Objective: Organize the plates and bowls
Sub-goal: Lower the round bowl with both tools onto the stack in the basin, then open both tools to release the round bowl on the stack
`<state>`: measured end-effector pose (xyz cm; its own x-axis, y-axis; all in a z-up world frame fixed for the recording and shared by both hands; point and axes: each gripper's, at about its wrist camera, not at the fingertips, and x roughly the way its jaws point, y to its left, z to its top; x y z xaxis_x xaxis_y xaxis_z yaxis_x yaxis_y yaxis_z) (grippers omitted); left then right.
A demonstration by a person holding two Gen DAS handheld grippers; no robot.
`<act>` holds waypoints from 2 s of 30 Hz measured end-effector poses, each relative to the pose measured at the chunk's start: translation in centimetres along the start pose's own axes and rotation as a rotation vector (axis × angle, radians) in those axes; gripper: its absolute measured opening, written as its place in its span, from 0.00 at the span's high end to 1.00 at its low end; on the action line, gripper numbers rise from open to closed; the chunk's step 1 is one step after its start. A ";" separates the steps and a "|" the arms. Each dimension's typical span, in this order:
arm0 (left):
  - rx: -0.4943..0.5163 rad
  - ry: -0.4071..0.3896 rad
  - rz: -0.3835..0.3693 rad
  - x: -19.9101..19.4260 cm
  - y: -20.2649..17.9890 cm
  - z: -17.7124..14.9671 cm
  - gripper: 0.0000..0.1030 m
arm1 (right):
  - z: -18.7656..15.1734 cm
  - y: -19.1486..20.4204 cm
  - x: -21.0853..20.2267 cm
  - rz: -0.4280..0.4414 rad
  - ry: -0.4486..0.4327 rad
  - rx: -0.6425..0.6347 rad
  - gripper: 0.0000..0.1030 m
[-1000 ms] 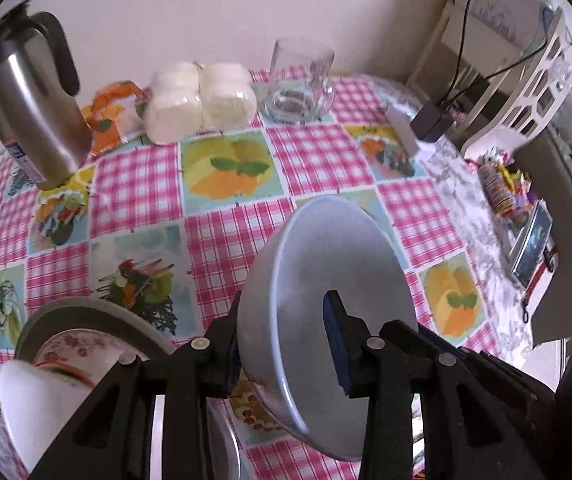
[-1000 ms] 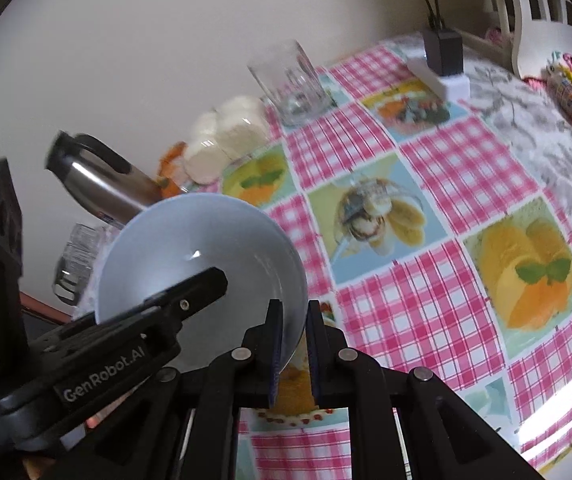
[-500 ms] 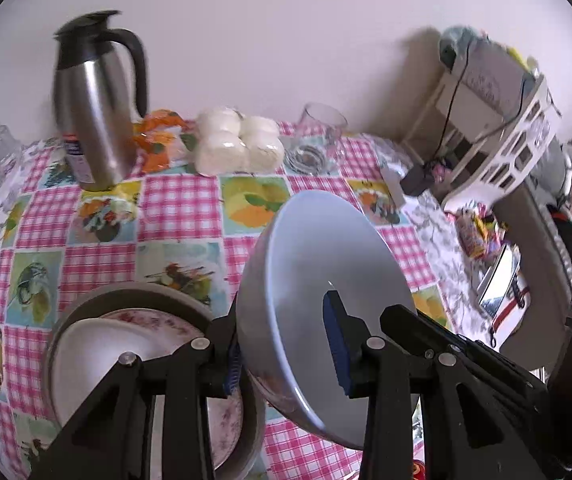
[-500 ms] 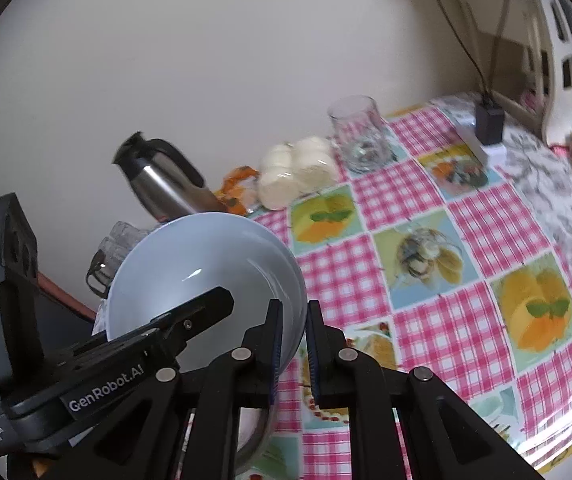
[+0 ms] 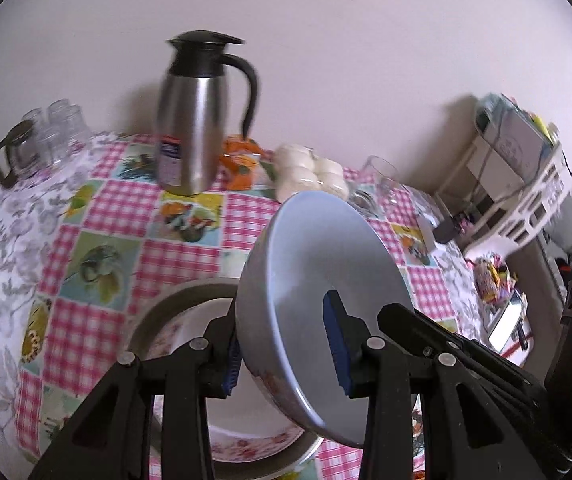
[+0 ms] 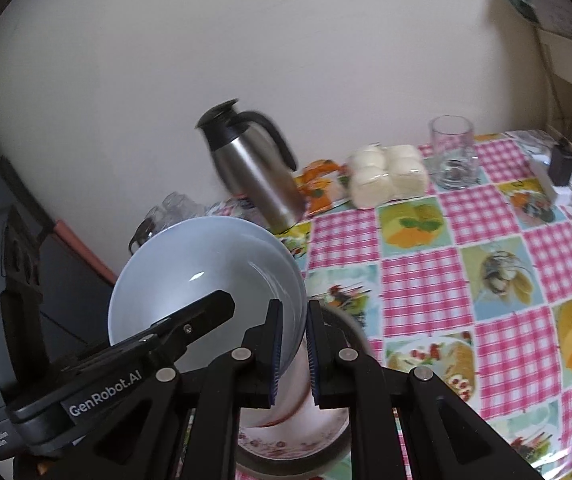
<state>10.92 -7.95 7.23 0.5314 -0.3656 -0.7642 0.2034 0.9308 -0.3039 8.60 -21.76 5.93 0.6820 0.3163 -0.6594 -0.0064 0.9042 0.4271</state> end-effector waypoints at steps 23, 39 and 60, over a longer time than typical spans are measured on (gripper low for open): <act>-0.051 0.035 -0.007 0.5 3.7 -1.9 0.62 | -1.3 3.5 2.9 -0.031 0.082 -0.054 0.86; 0.047 0.138 0.127 3.5 2.3 -3.1 0.57 | -2.3 1.3 4.6 -0.080 0.167 -0.012 0.86; 0.036 0.137 0.134 2.5 2.3 -2.8 0.44 | -2.5 1.0 5.0 -0.095 0.180 -0.015 0.86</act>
<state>10.41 -6.69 3.05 0.4391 -0.2336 -0.8675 0.1690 0.9698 -0.1756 10.12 -18.58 1.51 0.5385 0.2748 -0.7966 0.0396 0.9361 0.3496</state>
